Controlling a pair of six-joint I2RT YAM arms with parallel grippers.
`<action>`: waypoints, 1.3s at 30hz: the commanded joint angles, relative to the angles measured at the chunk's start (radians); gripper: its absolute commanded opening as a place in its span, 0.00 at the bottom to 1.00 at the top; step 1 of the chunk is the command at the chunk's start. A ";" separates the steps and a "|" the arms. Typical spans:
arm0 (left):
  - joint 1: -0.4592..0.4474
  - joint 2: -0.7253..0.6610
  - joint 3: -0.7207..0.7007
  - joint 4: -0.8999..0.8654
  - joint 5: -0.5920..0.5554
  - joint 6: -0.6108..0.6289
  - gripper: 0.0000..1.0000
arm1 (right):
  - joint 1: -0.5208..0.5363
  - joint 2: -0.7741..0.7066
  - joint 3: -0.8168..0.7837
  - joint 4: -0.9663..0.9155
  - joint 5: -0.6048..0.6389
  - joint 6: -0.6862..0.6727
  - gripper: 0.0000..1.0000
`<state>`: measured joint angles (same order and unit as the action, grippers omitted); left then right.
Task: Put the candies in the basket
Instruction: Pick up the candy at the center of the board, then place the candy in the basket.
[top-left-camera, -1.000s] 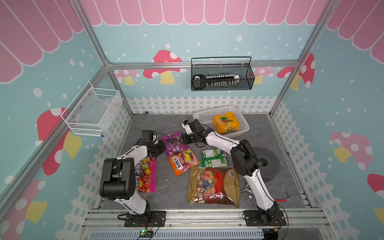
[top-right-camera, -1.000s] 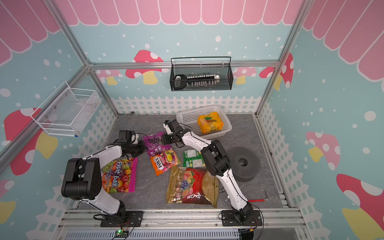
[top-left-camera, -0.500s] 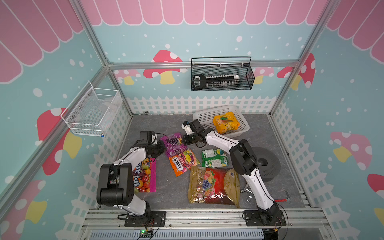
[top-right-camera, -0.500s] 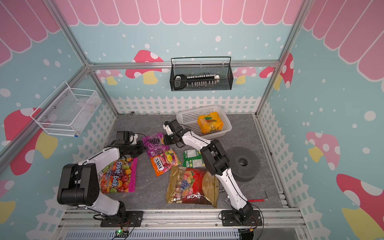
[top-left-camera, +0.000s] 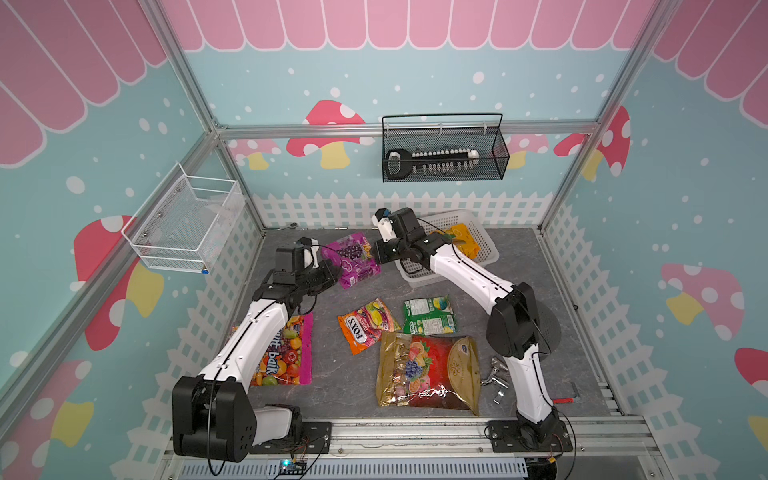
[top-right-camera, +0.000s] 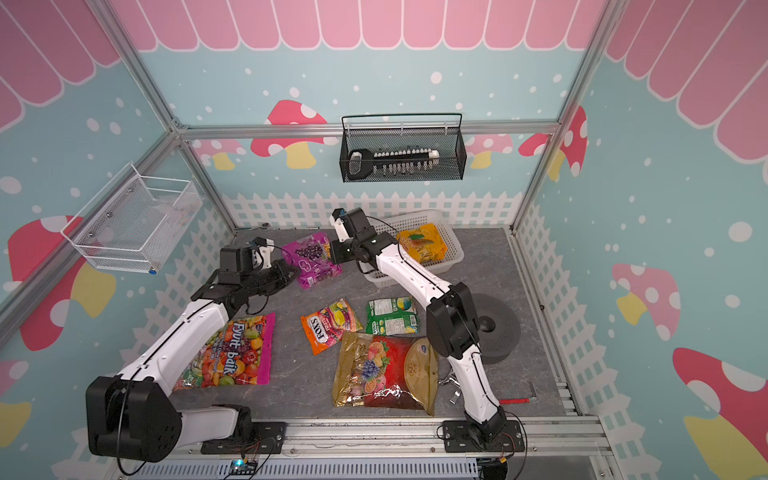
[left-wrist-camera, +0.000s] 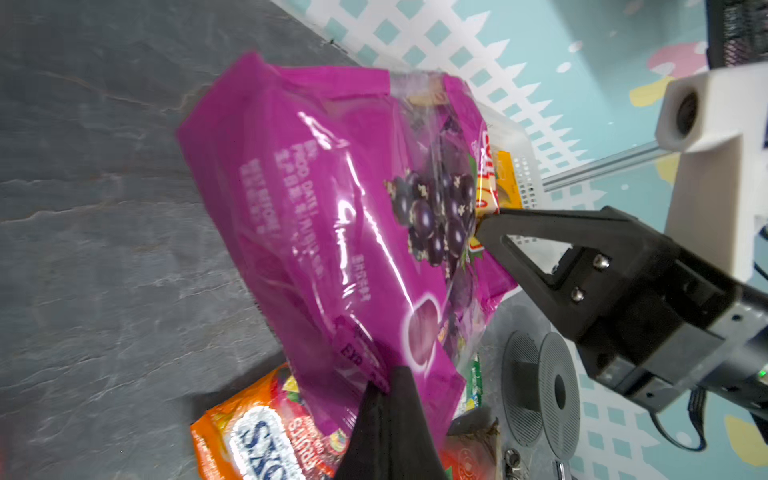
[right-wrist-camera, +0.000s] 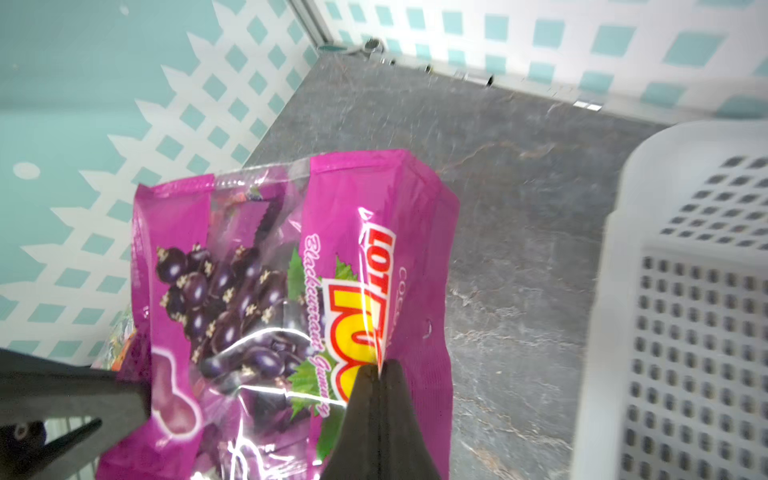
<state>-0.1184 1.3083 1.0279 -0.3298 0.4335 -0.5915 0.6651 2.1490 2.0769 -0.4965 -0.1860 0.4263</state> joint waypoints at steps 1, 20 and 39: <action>-0.075 0.012 0.081 0.011 -0.010 -0.008 0.00 | 0.007 -0.059 0.031 -0.059 0.161 -0.078 0.00; -0.336 0.541 0.551 0.015 0.003 -0.068 0.00 | -0.261 -0.216 -0.168 -0.075 0.341 -0.126 0.00; -0.333 0.763 0.684 0.014 -0.111 -0.096 0.00 | -0.330 0.034 -0.074 0.044 0.084 -0.146 0.00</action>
<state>-0.4526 2.0830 1.6802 -0.3302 0.3706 -0.6788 0.3378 2.1605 1.9354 -0.5266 -0.0250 0.2909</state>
